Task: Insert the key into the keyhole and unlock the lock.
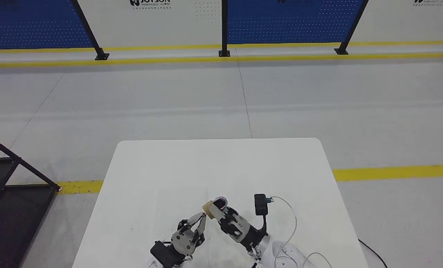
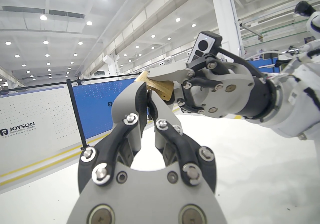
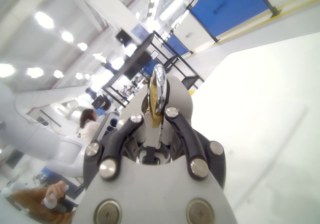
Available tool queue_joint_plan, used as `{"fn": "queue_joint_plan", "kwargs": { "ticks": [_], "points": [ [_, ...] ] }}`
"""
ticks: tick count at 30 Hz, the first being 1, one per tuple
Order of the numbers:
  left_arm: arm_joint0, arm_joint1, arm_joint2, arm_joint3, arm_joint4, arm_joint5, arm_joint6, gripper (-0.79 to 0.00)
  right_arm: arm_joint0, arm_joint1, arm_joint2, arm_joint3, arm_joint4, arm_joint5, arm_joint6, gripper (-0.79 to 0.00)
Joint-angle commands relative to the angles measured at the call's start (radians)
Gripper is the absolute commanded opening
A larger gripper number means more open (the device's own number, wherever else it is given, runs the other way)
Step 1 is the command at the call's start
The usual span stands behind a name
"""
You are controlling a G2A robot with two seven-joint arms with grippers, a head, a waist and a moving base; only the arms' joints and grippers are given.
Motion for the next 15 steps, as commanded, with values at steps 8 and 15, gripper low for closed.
{"fn": "queue_joint_plan", "kwargs": {
  "ticks": [8,15],
  "points": [
    [0.011,0.002,-0.009,-0.02,0.013,0.017,-0.011,-0.77,0.002,0.002,-0.001,-0.002,0.003,0.004,0.001,-0.785],
    [0.043,0.008,-0.019,-0.05,-0.048,-0.078,-0.015,0.0,0.005,0.002,0.012,0.004,0.017,0.017,-0.031,-0.785]
  ]
}}
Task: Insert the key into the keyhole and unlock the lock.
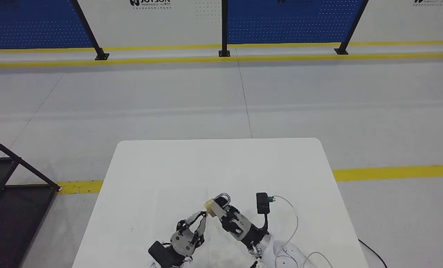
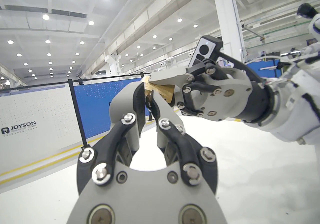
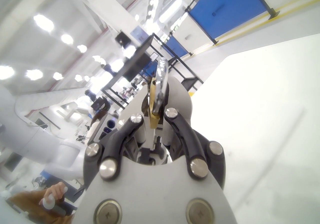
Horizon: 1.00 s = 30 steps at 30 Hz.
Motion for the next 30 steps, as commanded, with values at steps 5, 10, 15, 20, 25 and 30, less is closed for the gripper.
{"fn": "queue_joint_plan", "kwargs": {
  "ticks": [5,10,15,20,25,30],
  "points": [
    [0.085,0.025,-0.057,-0.057,-0.082,-0.161,-0.035,0.0,0.021,-0.001,0.007,0.024,0.017,0.053,0.021,-0.785],
    [0.184,0.058,-0.188,-0.132,-0.165,-0.255,-0.058,0.0,0.076,-0.01,-0.032,0.066,0.0,0.174,0.136,-0.785],
    [0.26,0.082,-0.328,-0.16,-0.253,-0.293,-0.075,0.0,0.146,-0.03,-0.121,0.122,-0.078,0.306,0.262,-0.785],
    [0.298,0.09,-0.4,-0.152,-0.305,-0.308,-0.104,0.0,0.207,-0.054,-0.211,0.179,-0.139,0.368,0.354,-0.785],
    [0.301,0.09,-0.406,-0.149,-0.31,-0.308,-0.109,0.0,0.254,-0.079,-0.275,0.237,-0.17,0.437,0.381,-0.785],
    [0.301,0.09,-0.406,-0.149,-0.31,-0.308,-0.109,0.0,0.287,-0.102,-0.318,0.29,-0.186,0.481,0.383,-0.785]
  ]
}}
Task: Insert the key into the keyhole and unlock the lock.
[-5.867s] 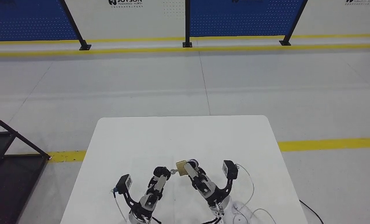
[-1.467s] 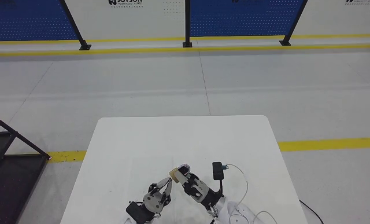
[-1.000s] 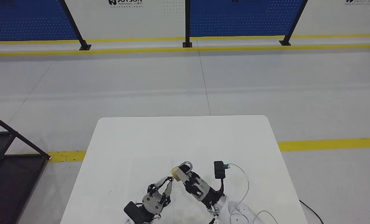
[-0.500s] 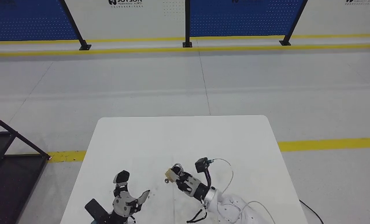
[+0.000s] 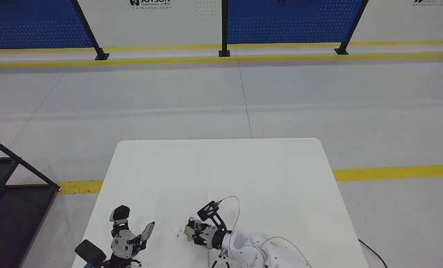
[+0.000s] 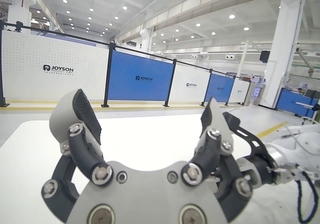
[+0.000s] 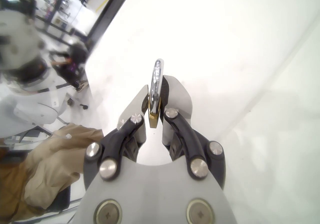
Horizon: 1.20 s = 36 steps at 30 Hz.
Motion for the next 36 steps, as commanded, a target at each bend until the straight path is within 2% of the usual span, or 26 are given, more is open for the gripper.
{"fn": "queue_joint_plan", "kwargs": {
  "ticks": [1,2,3,4,5,6,12,17,21,27,36],
  "points": [
    [0.0,0.0,0.0,0.0,0.0,0.0,0.0,0.0,0.012,-0.008,-0.014,0.016,-0.011,0.017,-0.002,-0.73],
    [0.0,0.0,0.0,0.0,0.0,0.0,0.0,0.0,0.015,-0.011,-0.018,0.021,-0.012,0.02,-0.008,-0.56],
    [0.0,0.0,0.0,0.0,0.0,0.0,0.0,0.0,0.016,-0.013,-0.022,0.024,-0.011,0.022,-0.013,-0.431],
    [0.0,0.0,0.0,0.0,0.0,0.0,0.0,0.0,0.018,-0.015,-0.024,0.026,-0.01,0.023,-0.017,-0.409],
    [0.0,0.0,0.0,0.0,0.0,0.0,0.0,0.0,0.019,-0.017,-0.026,0.028,-0.012,0.024,-0.02,-0.249],
    [0.0,0.0,0.0,0.0,0.0,0.0,0.0,0.0,0.02,-0.018,-0.028,0.029,-0.016,0.026,-0.022,0.0],
    [0.0,0.0,0.0,0.0,0.0,0.0,0.0,0.0,0.01,-0.01,-0.019,-0.003,-0.074,0.055,-0.028,0.0],
    [0.0,0.0,0.0,0.0,0.0,0.0,0.0,0.0,-0.051,0.024,0.036,-0.115,-0.162,0.076,-0.064,0.0],
    [0.0,0.0,0.0,0.0,0.0,0.0,0.0,0.0,-0.161,0.077,0.121,-0.284,-0.294,0.052,-0.099,0.0],
    [0.0,0.0,0.0,0.0,0.0,0.0,0.0,0.0,-0.404,0.161,0.284,-0.614,-0.476,-0.028,-0.139,0.0],
    [0.0,0.0,0.0,0.0,0.0,0.0,0.0,0.0,-0.404,0.161,0.284,-0.613,-0.476,-0.028,-0.139,-0.001]
  ]
}}
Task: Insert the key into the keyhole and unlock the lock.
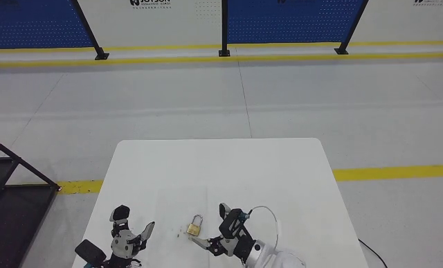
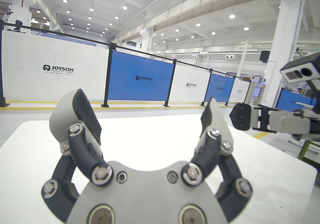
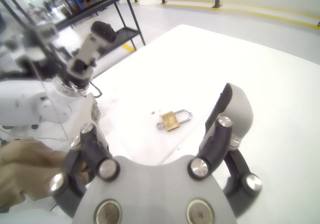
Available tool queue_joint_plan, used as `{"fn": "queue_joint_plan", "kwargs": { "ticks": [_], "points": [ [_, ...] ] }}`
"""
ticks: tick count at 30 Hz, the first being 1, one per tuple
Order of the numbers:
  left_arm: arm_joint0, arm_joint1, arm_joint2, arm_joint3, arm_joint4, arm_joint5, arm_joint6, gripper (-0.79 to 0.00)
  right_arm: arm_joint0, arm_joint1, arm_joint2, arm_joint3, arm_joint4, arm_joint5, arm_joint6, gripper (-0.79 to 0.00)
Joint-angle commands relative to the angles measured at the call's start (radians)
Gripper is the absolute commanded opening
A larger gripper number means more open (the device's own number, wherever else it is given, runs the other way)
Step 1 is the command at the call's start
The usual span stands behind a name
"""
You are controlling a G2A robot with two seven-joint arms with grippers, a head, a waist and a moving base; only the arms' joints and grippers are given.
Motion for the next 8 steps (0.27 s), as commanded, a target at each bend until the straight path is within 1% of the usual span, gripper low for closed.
{"fn": "queue_joint_plan", "kwargs": {
  "ticks": [1,5,8],
  "points": [
    [0.0,0.0,0.0,0.0,0.0,0.0,0.0,0.0,0.0,0.0,0.0,0.0,0.0,0.0,0.0,-0.001],
    [-0.002,0.0,-0.001,-0.002,0.001,0.002,-0.008,0.0,0.0,0.0,0.005,0.001,-0.001,0.002,-0.001,-0.001],
    [-0.016,-0.003,-0.01,-0.015,0.005,0.017,-0.058,0.0,0.004,0.003,0.035,0.006,-0.006,0.013,-0.005,-0.001]
  ]
}}
